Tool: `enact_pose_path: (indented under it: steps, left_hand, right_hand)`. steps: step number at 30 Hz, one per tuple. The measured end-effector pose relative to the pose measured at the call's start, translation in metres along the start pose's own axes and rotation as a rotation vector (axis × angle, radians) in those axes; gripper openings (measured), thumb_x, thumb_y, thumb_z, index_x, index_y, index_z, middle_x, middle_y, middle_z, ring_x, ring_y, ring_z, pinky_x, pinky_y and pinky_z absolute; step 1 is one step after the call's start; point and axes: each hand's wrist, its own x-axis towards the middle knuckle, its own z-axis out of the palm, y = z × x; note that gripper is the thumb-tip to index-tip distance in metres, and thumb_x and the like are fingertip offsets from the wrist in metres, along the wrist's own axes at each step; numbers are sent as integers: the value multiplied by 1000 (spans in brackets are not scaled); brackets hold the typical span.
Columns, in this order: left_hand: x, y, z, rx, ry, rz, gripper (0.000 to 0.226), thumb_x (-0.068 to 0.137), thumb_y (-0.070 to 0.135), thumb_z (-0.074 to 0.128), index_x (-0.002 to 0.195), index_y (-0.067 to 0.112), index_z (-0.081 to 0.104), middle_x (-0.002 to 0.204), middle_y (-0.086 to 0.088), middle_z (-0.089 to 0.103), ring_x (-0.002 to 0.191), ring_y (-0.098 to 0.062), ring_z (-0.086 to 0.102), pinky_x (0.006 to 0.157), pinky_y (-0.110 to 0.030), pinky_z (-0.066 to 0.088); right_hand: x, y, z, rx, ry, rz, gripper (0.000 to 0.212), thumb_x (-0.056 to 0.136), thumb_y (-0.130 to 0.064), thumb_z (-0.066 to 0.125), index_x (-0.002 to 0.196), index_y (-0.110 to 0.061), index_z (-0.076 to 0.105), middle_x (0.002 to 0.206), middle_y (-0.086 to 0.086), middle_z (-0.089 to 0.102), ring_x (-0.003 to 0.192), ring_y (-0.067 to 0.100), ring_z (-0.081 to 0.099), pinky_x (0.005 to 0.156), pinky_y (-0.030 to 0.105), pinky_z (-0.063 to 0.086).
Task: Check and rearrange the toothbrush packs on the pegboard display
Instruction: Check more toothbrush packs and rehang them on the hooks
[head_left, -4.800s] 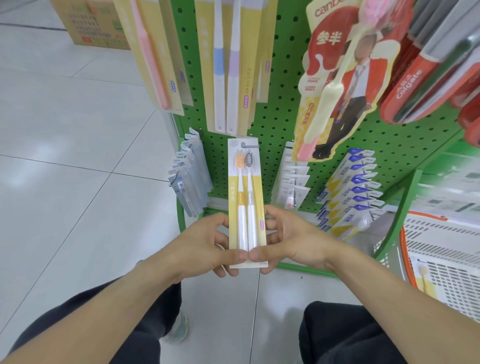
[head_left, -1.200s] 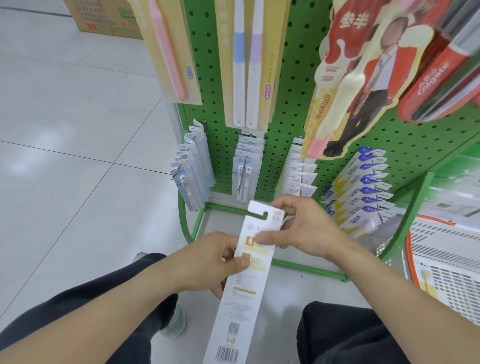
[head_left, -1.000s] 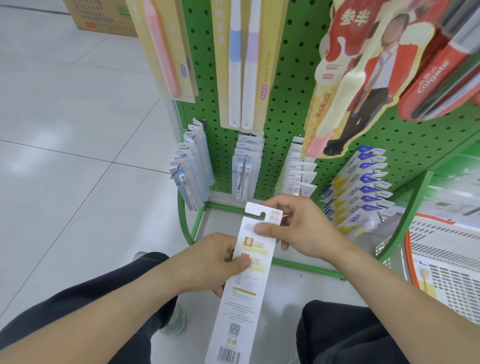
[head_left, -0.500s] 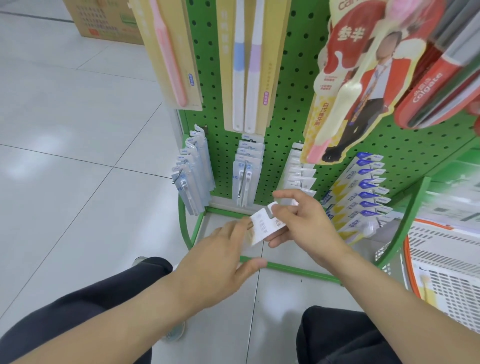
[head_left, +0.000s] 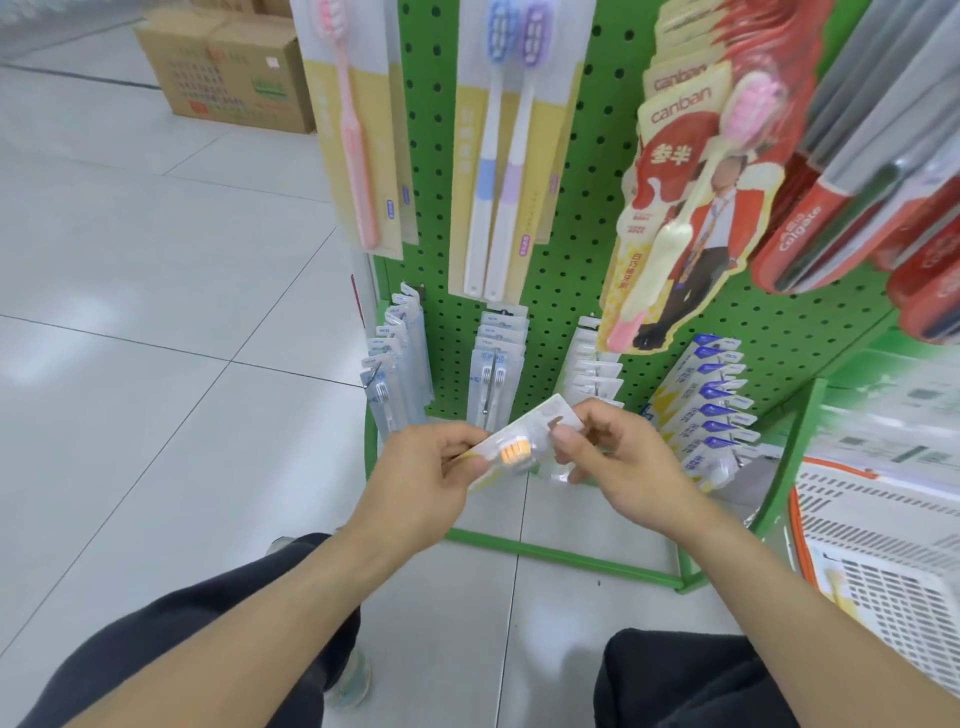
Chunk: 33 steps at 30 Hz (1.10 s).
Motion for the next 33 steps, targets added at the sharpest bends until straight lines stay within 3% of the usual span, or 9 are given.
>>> enact_pose_path:
  steps: [4,8,12,15,16,21,24,27,33]
  left_hand:
    - [-5,7,-1,-30,10,105,23,94,13,67,112,27,70,100,19,74,96,1,68,87,-22,53]
    - [-21,17,-1,3,81,228,55,88,26,75,136,31,48,118,19,65,108,1,61,86,-10,47]
    - [-30,41,-11,-82,298,337,27,99,29,61,122,38,52,103,26,65,93,0,64,72,-8,46]
    - [-26,60,-29,-157,410,404,23,101,24,56,122,35,50,104,34,62,94,3,63,73,-8,46]
    - [-22,66,-37,-178,452,415,25,102,23,55,124,34,49,104,33,62,95,2,63,73,-9,46]
    - [12,100,-72,-214,607,441,32,102,18,55,123,39,43,99,27,63,92,-4,63,80,-31,54]
    - [28,126,-84,-155,611,508,35,102,16,53,132,28,41,104,15,63,92,-5,63,83,-42,56]
    - [40,147,-86,-72,628,560,48,103,21,51,147,25,32,115,-2,65,97,-22,65,84,-47,54]
    - [54,163,-79,60,615,621,46,102,14,50,144,21,34,126,-9,59,96,-25,58,75,-26,41]
  right_hand:
    - [-8,-19,8,109,178,-61,10,99,-19,60,94,-14,65,80,4,73,73,22,72,73,60,58]
    - [-13,-59,18,-71,313,-234,12,95,-32,64,84,-28,62,70,2,68,58,16,71,61,48,57]
    - [-9,-112,20,-186,297,-380,23,91,-38,66,86,-16,68,66,0,69,54,11,68,55,37,57]
    - [-5,-152,9,-295,353,-543,13,90,-28,74,94,-17,70,76,-9,69,71,6,67,62,12,48]
    - [-4,-166,3,-324,412,-622,13,90,-23,75,98,-15,70,82,-10,69,77,5,66,65,11,48]
    - [5,-230,-37,-322,659,-831,6,92,-10,66,98,-11,66,87,-6,65,78,6,62,68,20,52]
    - [14,-257,-53,-394,666,-825,6,90,-10,64,95,-9,67,86,-5,66,75,2,60,71,16,50]
    - [25,-275,-63,-531,621,-780,5,90,-11,63,92,-12,68,86,-7,66,77,-1,60,73,13,50]
    - [41,-290,-73,-703,553,-713,7,92,-16,62,93,-15,69,88,-4,68,83,10,64,79,26,54]
